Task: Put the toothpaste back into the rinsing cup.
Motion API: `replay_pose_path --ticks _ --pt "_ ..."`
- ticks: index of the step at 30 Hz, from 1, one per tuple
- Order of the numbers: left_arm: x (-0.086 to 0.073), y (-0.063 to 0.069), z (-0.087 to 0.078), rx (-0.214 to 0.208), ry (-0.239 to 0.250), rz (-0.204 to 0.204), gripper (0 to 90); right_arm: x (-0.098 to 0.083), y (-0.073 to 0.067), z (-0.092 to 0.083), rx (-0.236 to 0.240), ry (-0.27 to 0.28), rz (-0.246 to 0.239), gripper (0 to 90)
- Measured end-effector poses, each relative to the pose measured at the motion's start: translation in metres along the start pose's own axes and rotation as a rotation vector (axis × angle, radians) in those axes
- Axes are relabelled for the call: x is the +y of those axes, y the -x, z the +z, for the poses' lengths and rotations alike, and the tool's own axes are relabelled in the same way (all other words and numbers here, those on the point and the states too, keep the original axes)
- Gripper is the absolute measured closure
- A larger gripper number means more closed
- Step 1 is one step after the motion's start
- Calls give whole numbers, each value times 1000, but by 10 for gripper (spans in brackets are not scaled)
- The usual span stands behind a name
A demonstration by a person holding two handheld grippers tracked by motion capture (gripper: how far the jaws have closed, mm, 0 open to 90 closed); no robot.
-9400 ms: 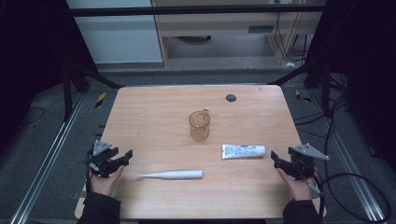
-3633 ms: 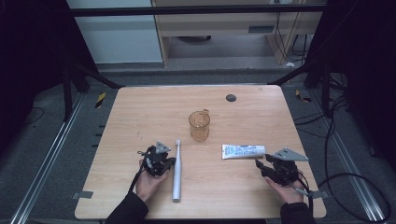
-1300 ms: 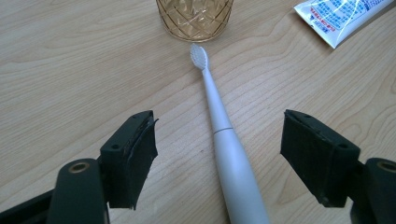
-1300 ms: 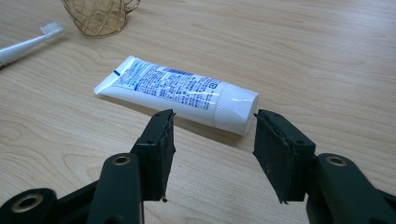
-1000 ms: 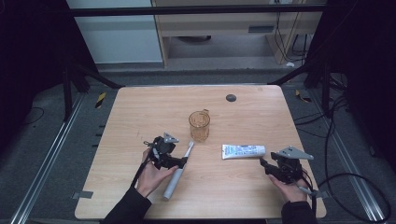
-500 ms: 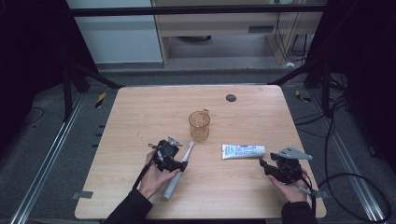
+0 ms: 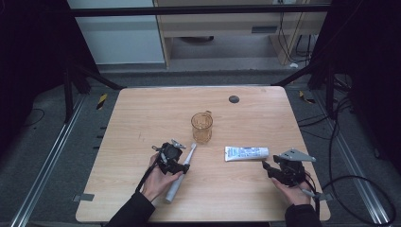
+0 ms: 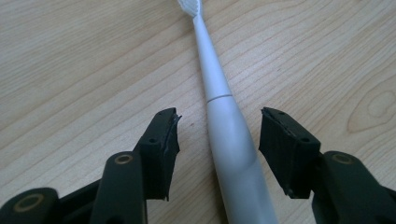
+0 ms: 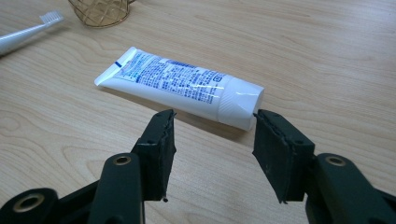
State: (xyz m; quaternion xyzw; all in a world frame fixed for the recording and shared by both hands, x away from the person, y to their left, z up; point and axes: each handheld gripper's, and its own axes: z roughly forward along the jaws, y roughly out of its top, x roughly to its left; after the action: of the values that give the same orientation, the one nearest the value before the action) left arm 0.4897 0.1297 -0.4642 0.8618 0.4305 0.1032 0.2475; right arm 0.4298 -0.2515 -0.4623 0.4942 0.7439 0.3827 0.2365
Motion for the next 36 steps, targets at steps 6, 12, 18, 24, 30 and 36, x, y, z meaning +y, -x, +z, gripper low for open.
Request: replay_pose_path --ticks 6,12,18,24,30,36 --pt "0 2 5 -10 -20 1 514 0 0 0 0 4 -4 484" --pt "0 0 9 -23 -29 -4 551 0 0 0 5 0 2 485" --pt "0 -1 12 -24 -47 -19 582 0 0 1 4 0 -6 485" --pt "0 -2 12 -28 -50 -32 599 0 0 1 5 -2 -4 485" --pt "2 -1 12 -55 -57 -27 647 0 0 1 7 -3 -3 486" --pt "3 -1 12 -48 -68 -22 663 0 0 1 7 -2 -3 486"
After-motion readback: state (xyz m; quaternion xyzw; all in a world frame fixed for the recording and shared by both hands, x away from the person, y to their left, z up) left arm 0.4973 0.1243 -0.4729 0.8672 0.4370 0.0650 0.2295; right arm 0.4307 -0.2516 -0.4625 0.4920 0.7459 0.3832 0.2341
